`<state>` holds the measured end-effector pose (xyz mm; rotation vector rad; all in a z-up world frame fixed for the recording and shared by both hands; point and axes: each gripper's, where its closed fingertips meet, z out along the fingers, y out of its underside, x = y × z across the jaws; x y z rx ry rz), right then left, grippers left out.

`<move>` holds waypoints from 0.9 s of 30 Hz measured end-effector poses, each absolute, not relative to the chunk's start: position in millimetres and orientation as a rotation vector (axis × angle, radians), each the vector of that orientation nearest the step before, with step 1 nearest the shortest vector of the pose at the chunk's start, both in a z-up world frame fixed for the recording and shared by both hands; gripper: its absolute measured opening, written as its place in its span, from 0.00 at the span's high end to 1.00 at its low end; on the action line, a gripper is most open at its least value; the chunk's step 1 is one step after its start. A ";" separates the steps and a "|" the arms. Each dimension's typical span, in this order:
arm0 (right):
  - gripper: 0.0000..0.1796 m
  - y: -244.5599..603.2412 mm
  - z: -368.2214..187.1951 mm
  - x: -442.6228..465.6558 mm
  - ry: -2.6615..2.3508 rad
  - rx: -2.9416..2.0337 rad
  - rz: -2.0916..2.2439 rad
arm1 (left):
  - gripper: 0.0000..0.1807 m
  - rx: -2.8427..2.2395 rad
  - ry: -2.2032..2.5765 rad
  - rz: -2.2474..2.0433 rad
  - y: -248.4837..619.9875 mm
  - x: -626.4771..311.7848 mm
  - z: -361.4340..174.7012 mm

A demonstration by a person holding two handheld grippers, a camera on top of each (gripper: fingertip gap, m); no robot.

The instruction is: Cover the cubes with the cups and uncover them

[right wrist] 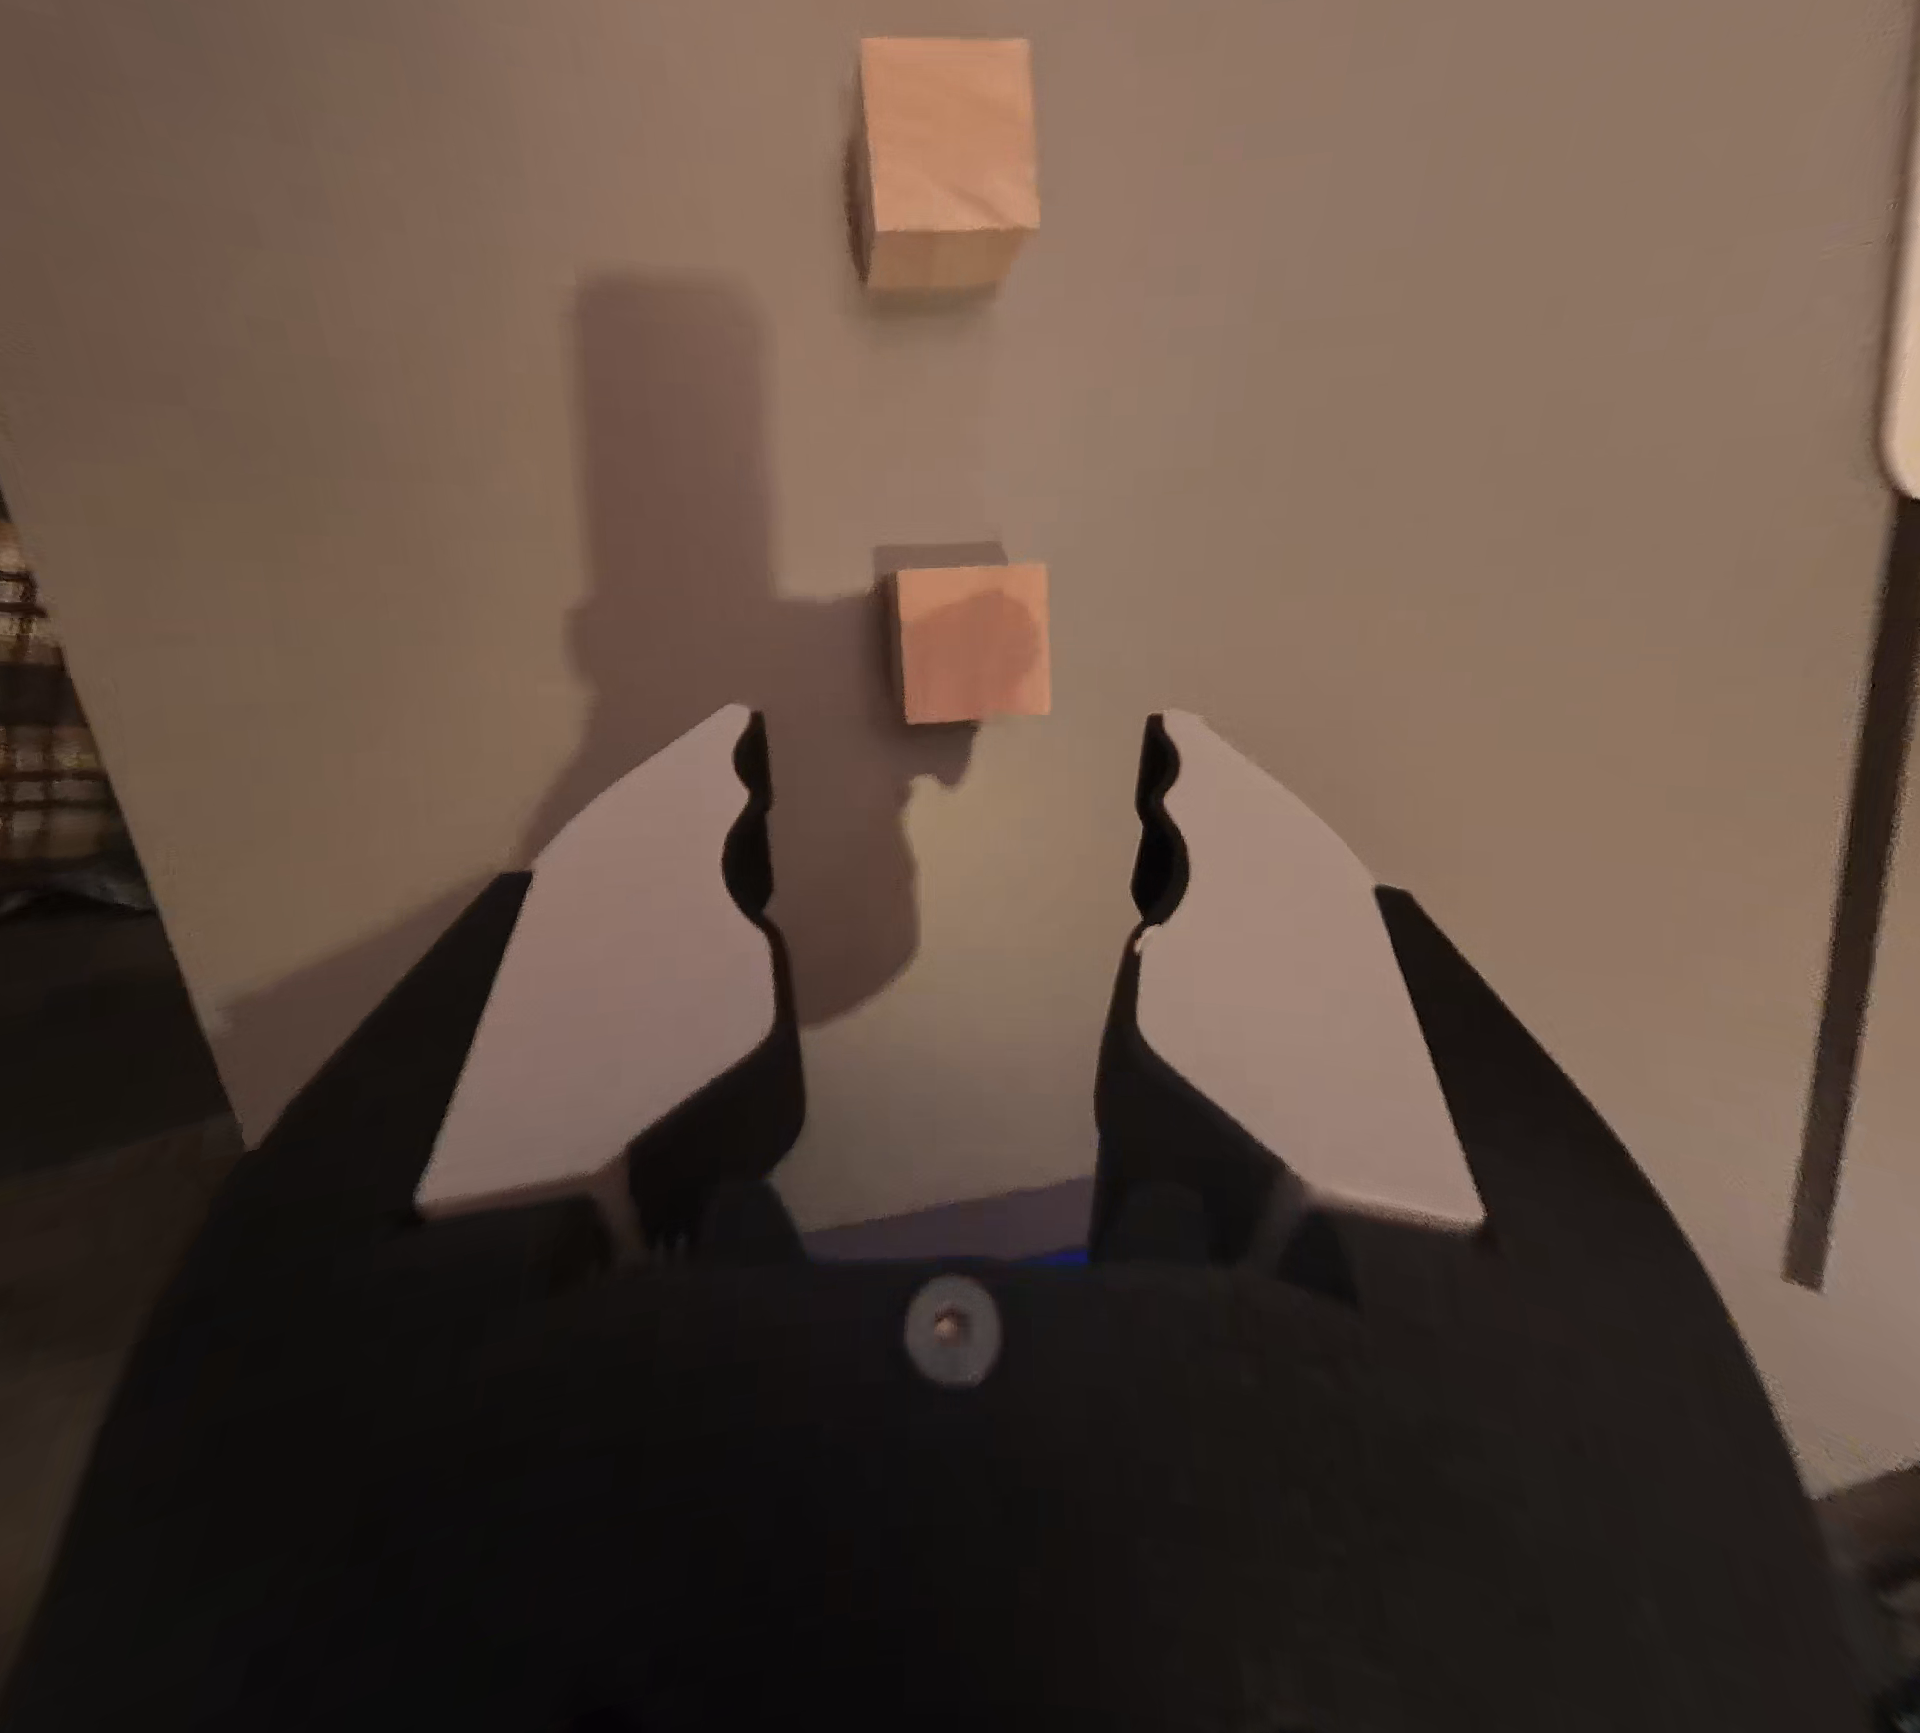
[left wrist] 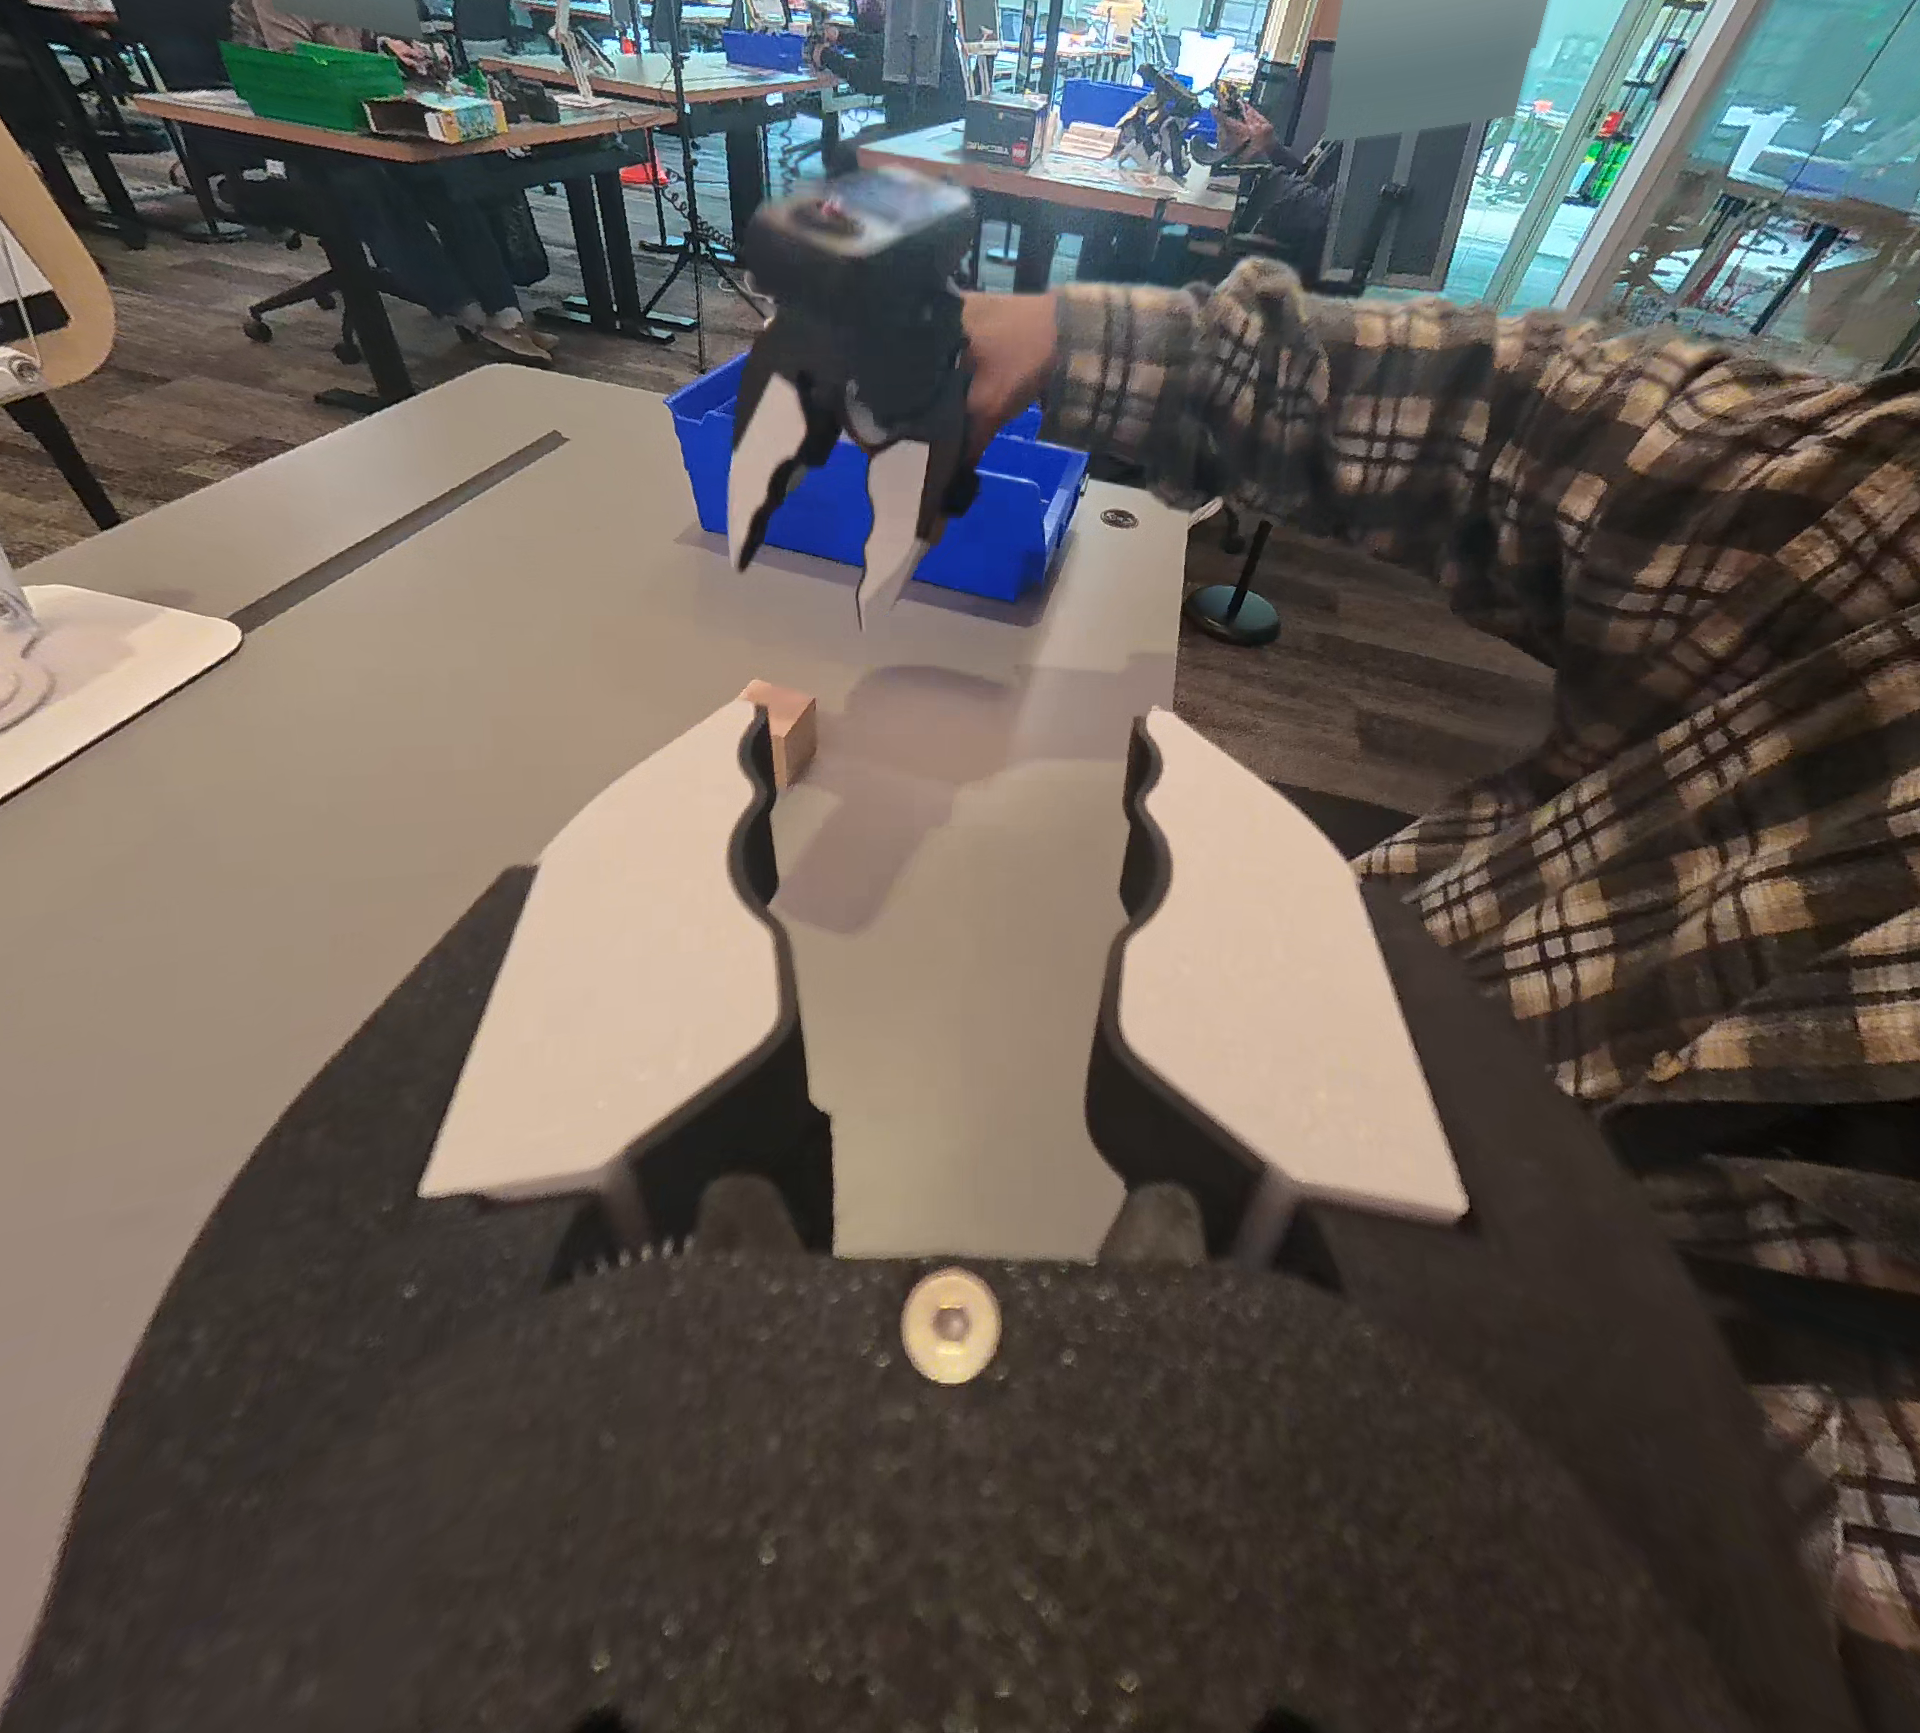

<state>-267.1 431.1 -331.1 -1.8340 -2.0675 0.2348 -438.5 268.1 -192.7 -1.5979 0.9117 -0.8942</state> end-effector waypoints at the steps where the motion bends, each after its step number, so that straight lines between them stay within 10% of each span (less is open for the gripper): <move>1: 0.63 430.6 -341.9 -269.9 -2.092 -1.845 0.240 | 0.65 -1.598 0.910 -0.896 268.4 -438.7 -192.6; 17: 0.76 444.6 -412.8 -277.9 -2.293 -2.003 0.077 | 0.65 -1.616 0.923 -0.904 273.7 -437.7 -199.2; 27: 0.75 482.8 -257.7 -181.1 -1.393 -2.416 0.089 | 0.65 -1.613 0.931 -0.925 272.8 -433.9 -200.2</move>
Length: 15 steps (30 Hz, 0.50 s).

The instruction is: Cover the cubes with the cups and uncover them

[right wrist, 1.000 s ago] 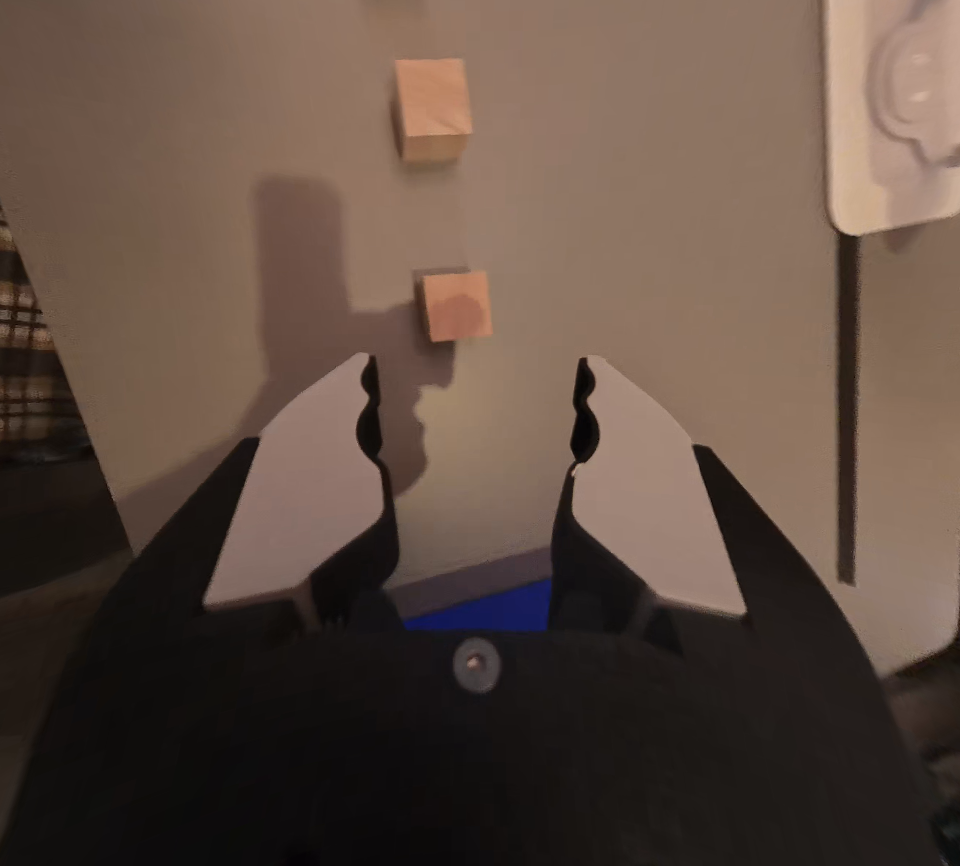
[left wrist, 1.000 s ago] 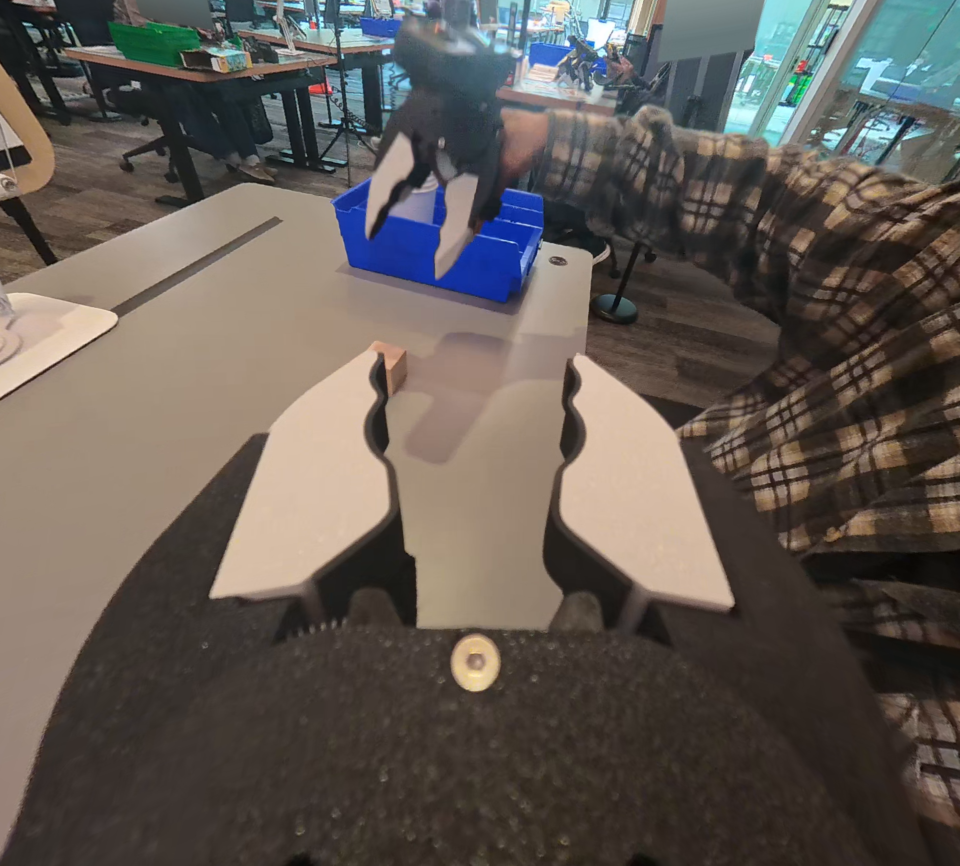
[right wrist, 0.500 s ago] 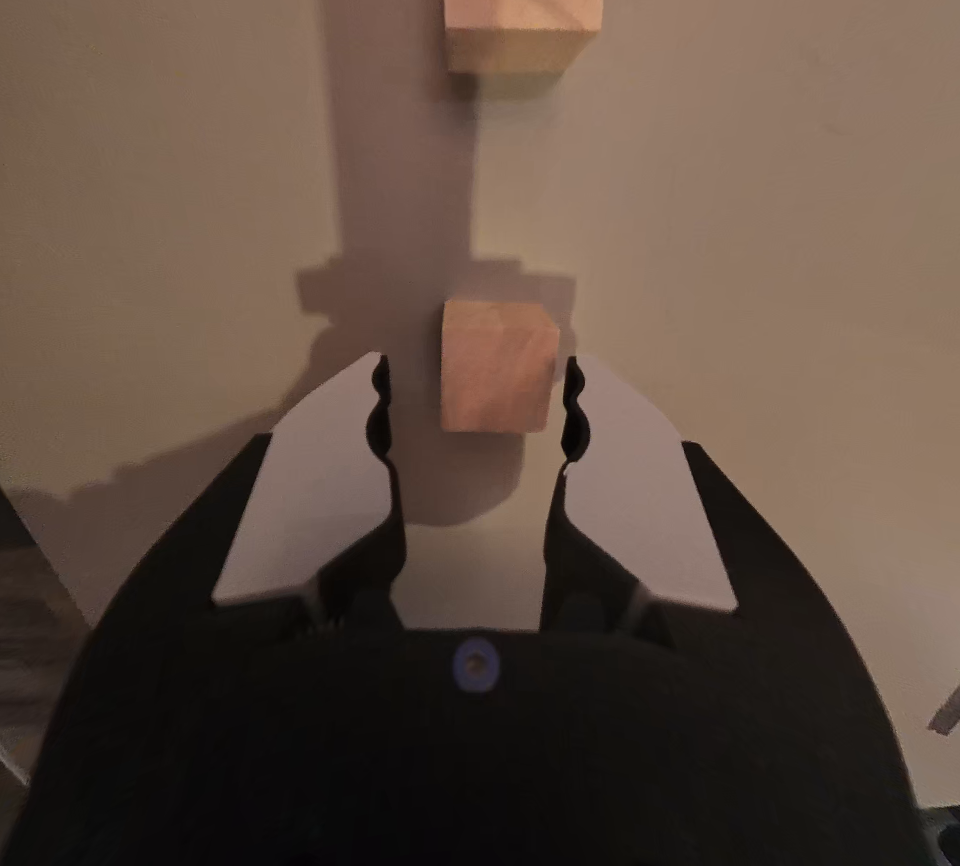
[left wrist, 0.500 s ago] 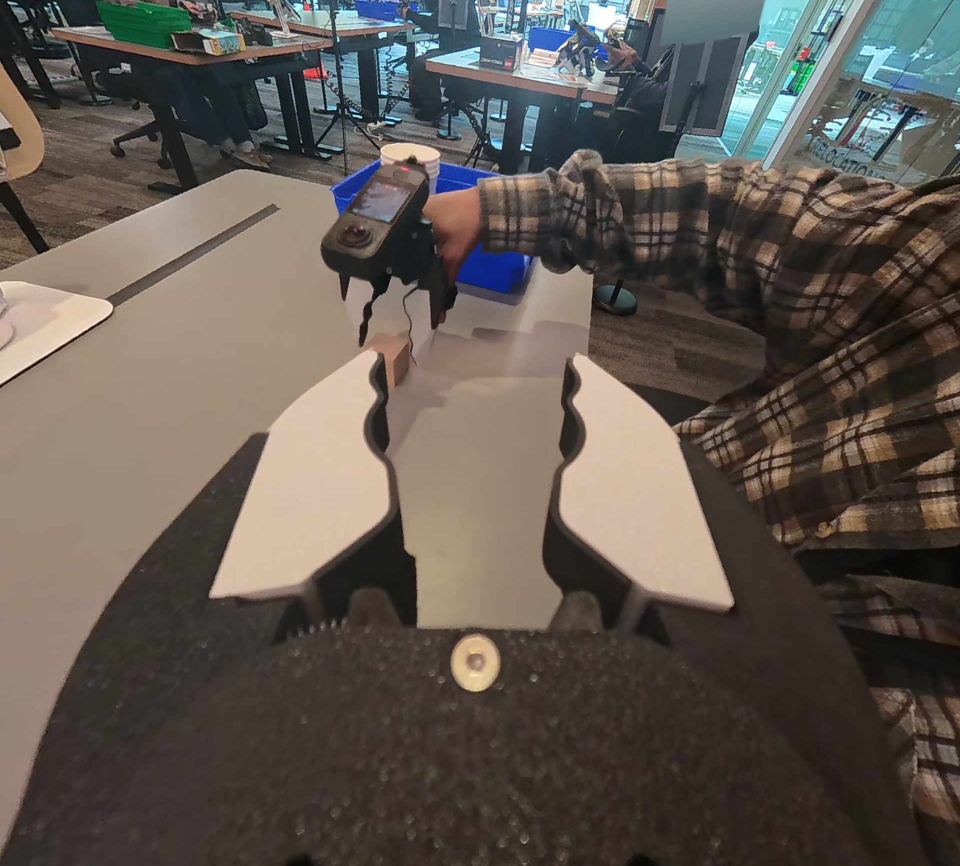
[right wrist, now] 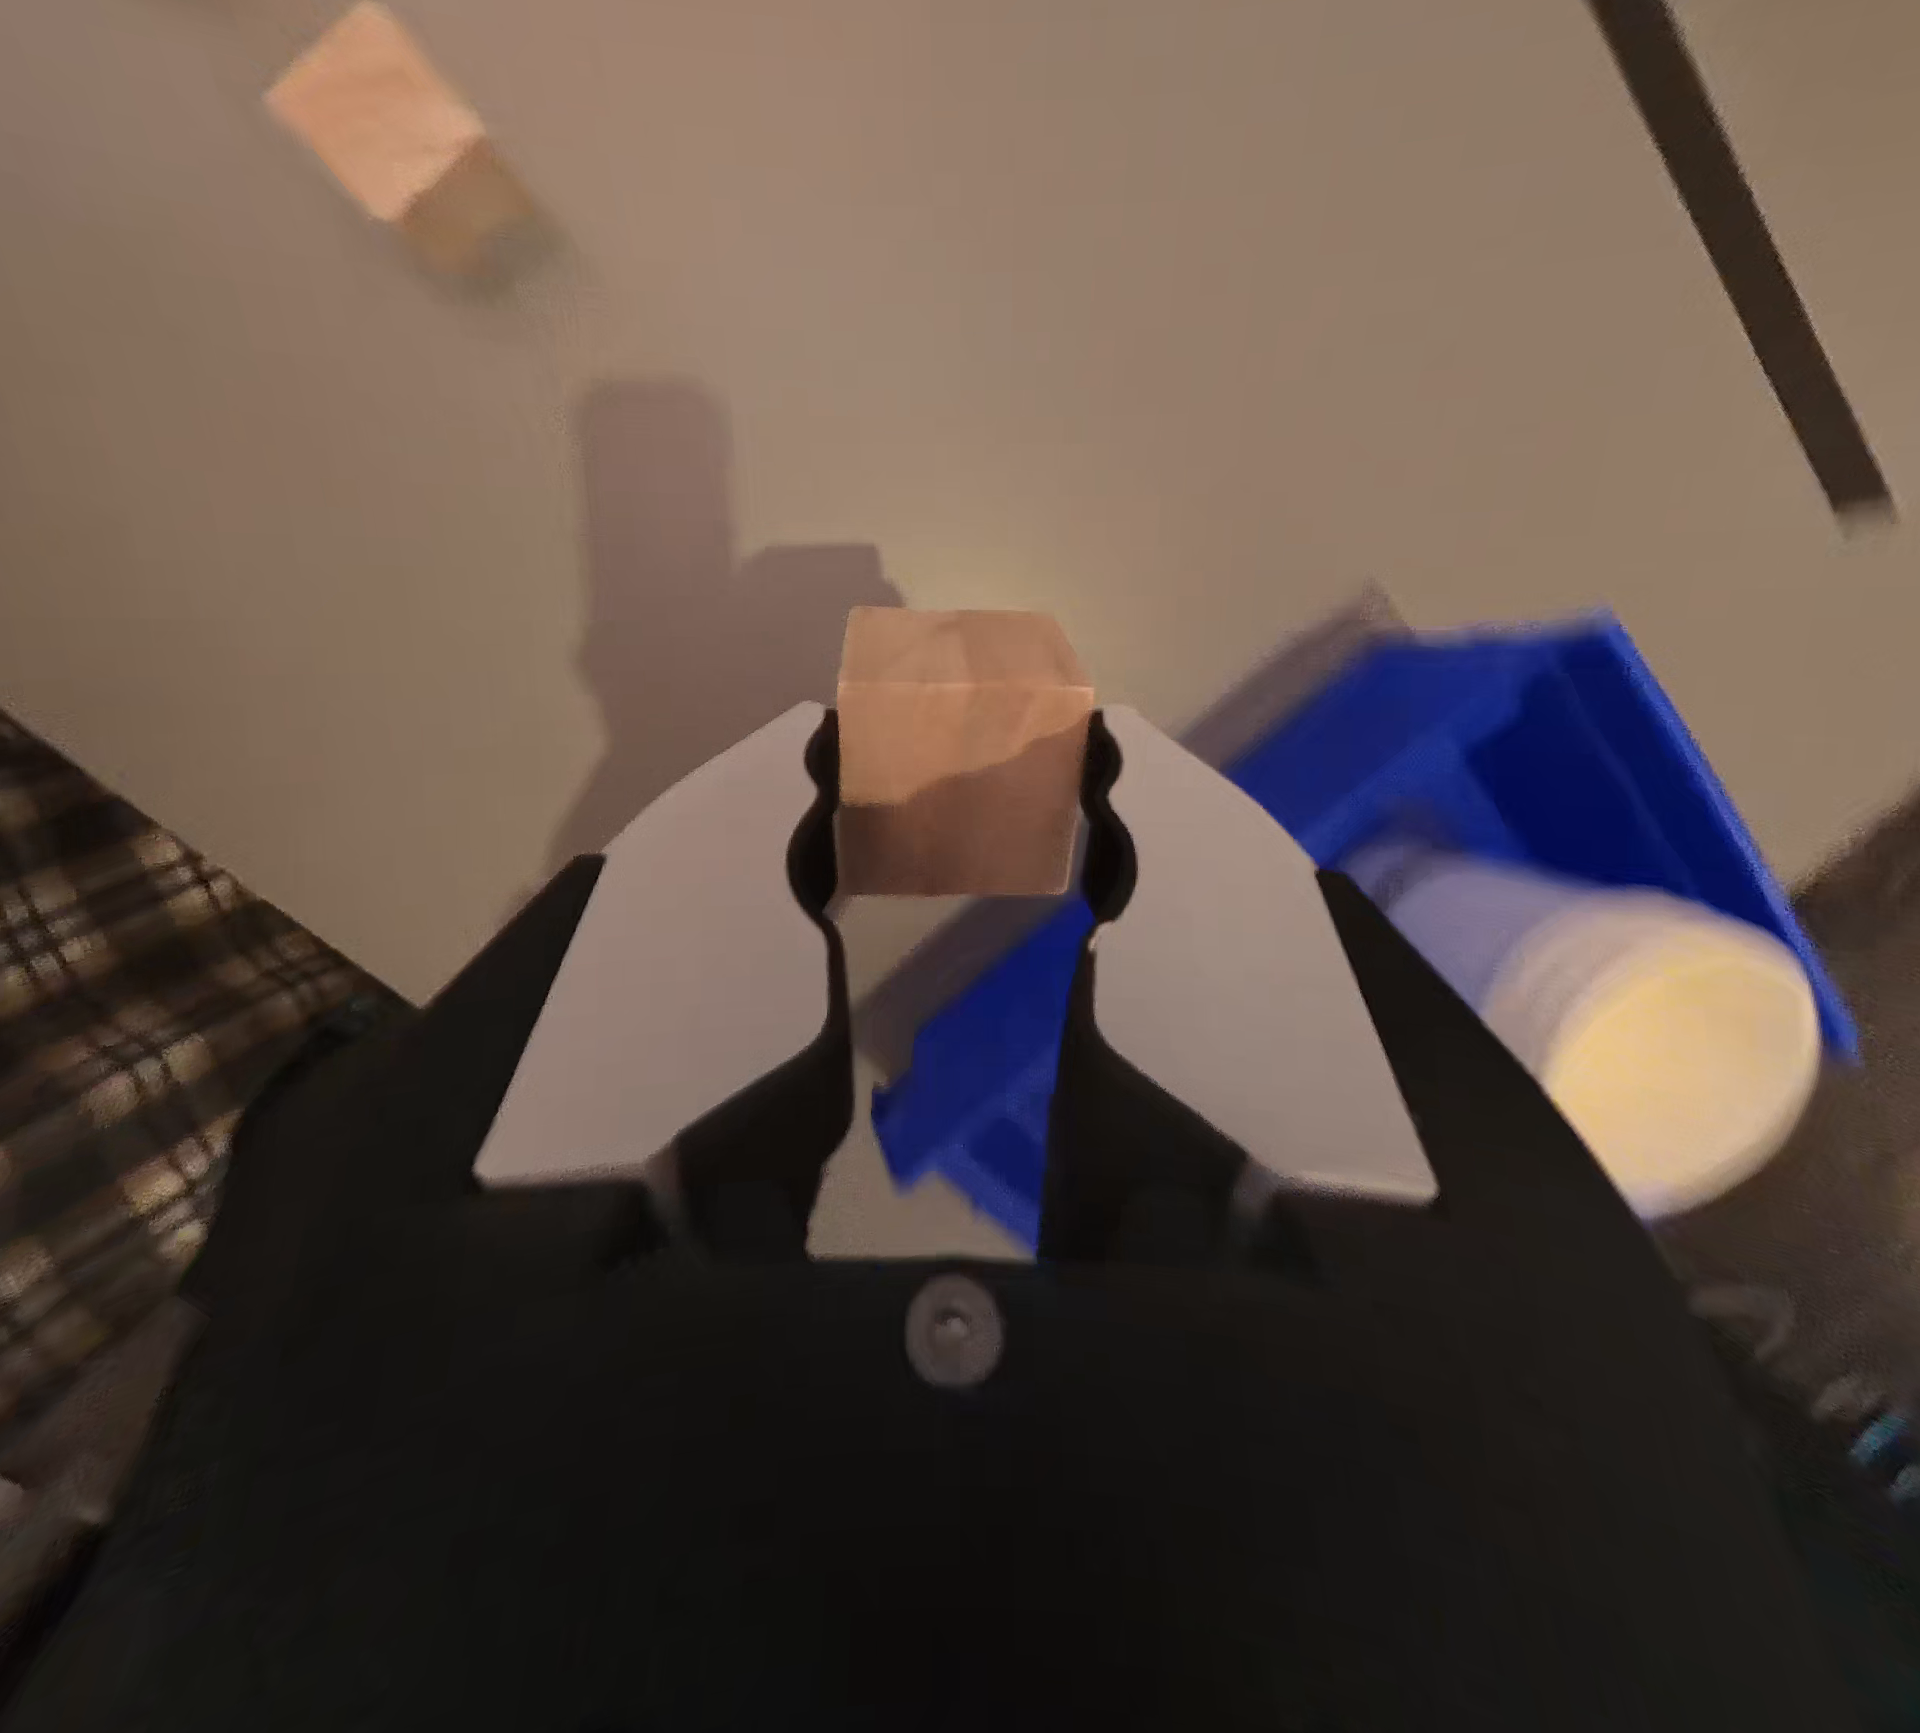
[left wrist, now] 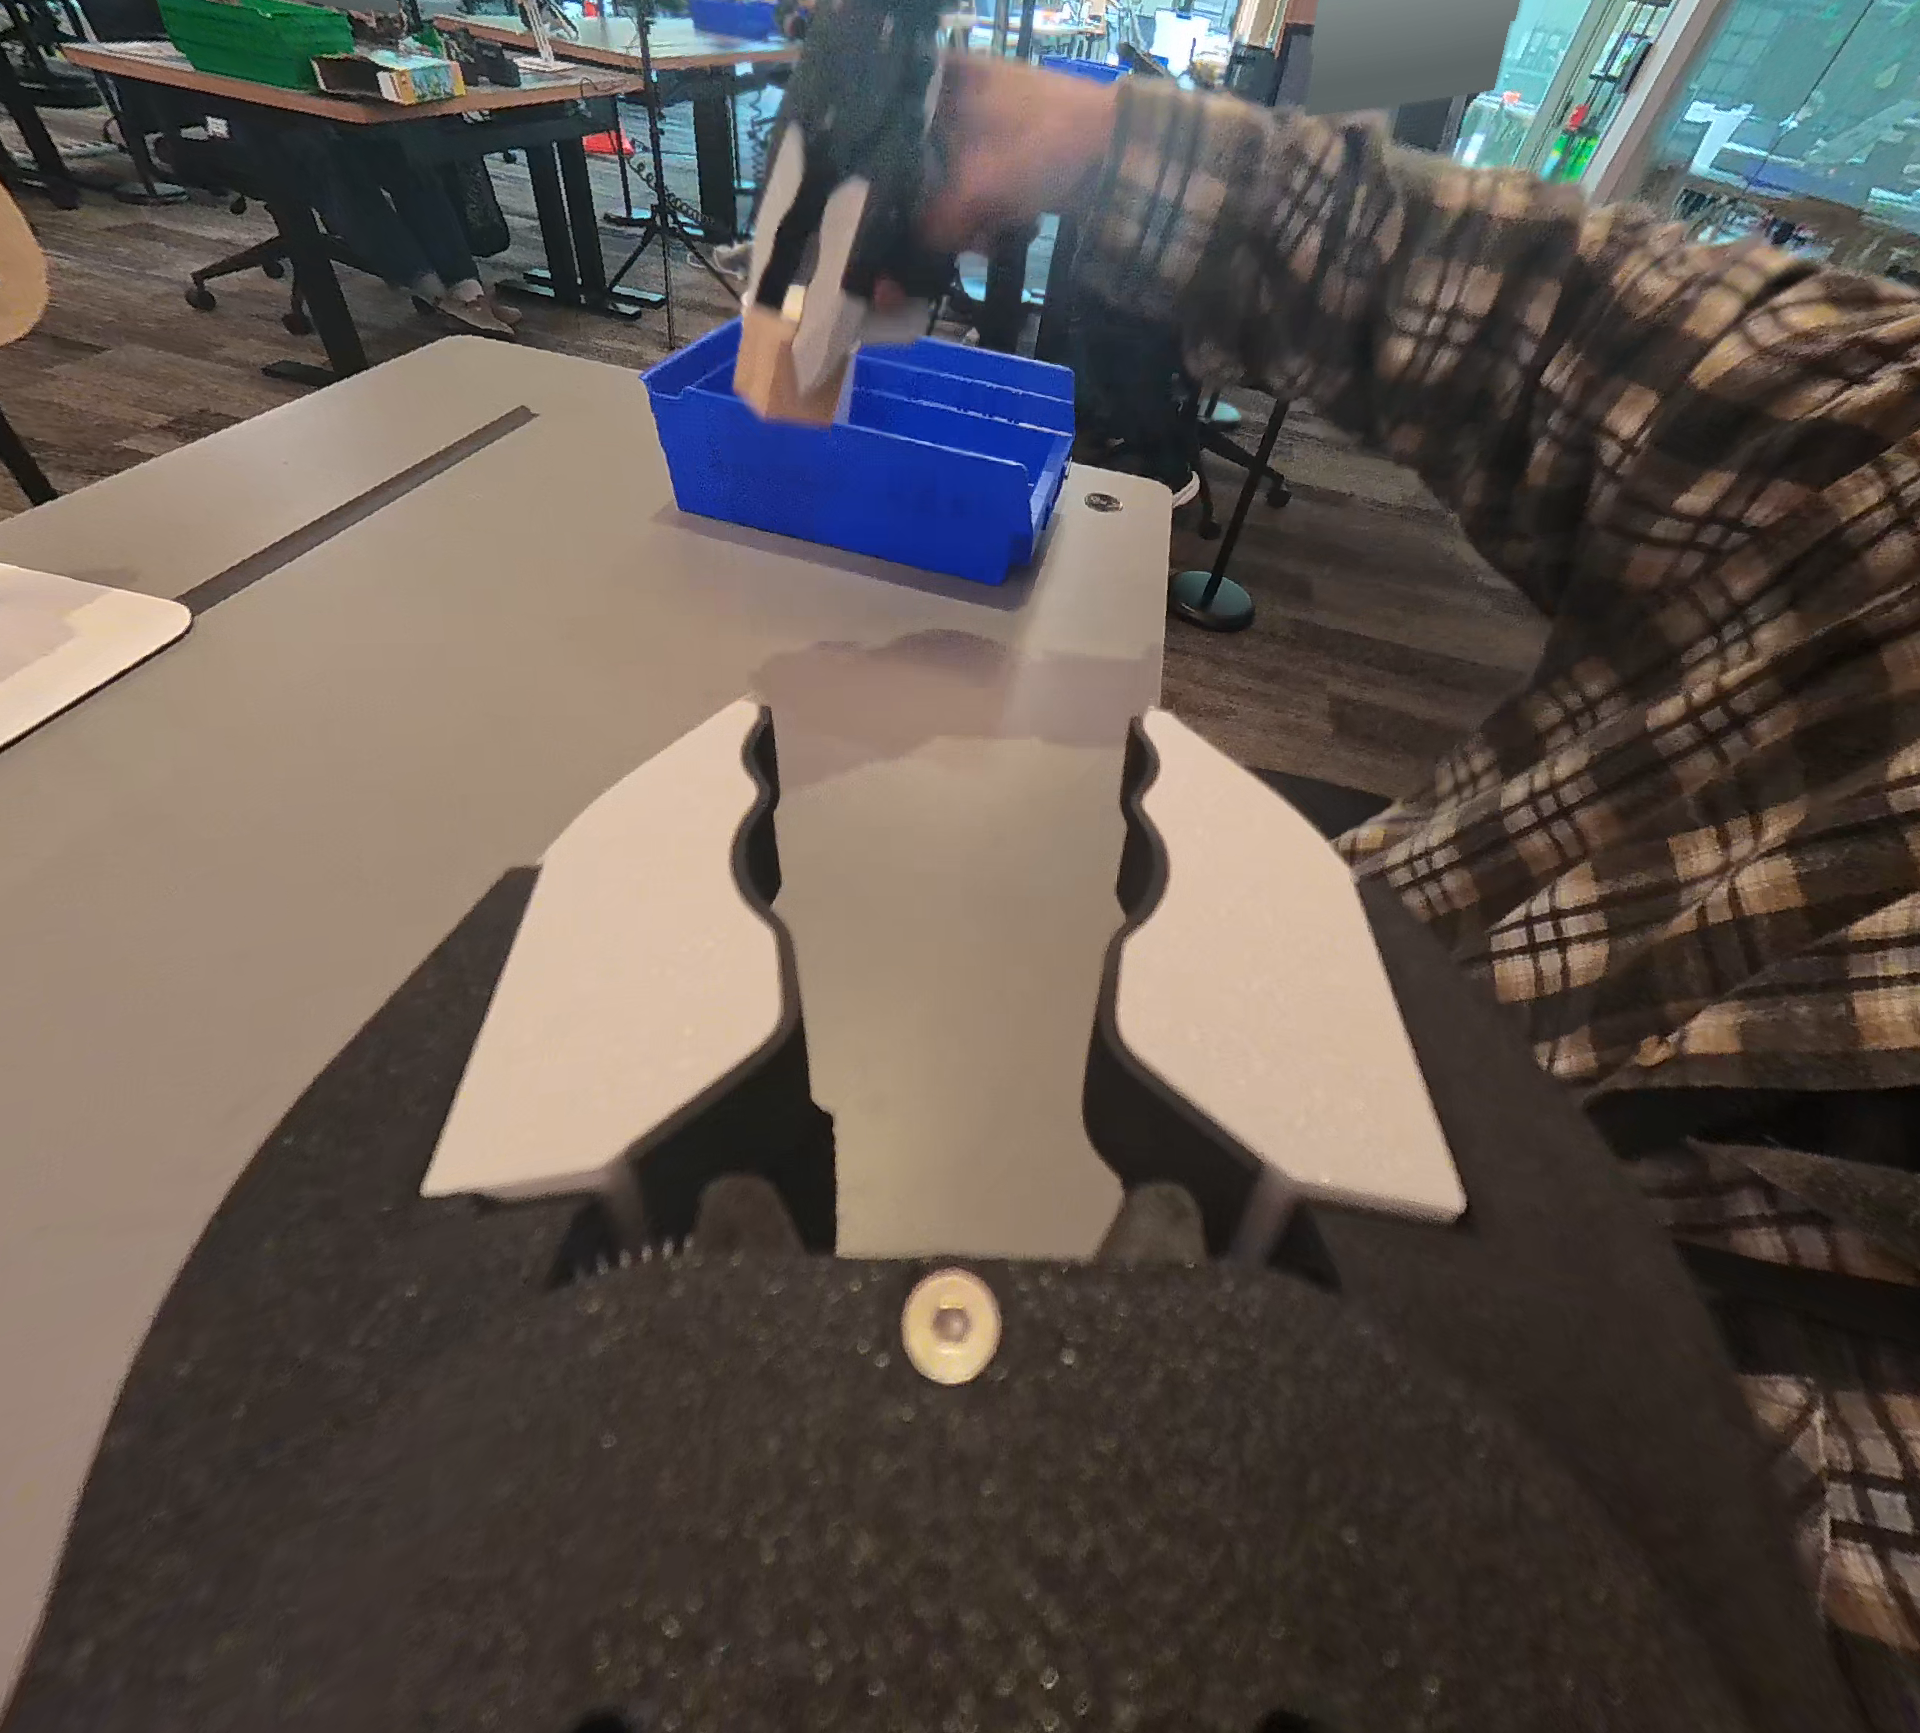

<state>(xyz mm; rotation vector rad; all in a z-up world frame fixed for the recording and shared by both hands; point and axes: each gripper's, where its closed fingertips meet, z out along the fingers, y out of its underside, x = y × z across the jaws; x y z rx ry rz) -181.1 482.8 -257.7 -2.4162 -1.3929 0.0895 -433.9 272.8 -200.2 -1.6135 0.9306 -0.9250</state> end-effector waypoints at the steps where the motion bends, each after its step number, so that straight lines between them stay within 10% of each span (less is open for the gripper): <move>1: 0.75 485.7 -245.6 -154.0 -1.269 -2.478 0.050 | 0.65 -1.614 0.938 -0.923 271.8 -432.2 -200.8; 15: 0.76 493.3 -340.6 66.0 -0.259 -2.854 0.063 | 0.66 -1.639 1.005 -0.908 266.4 -414.2 -211.8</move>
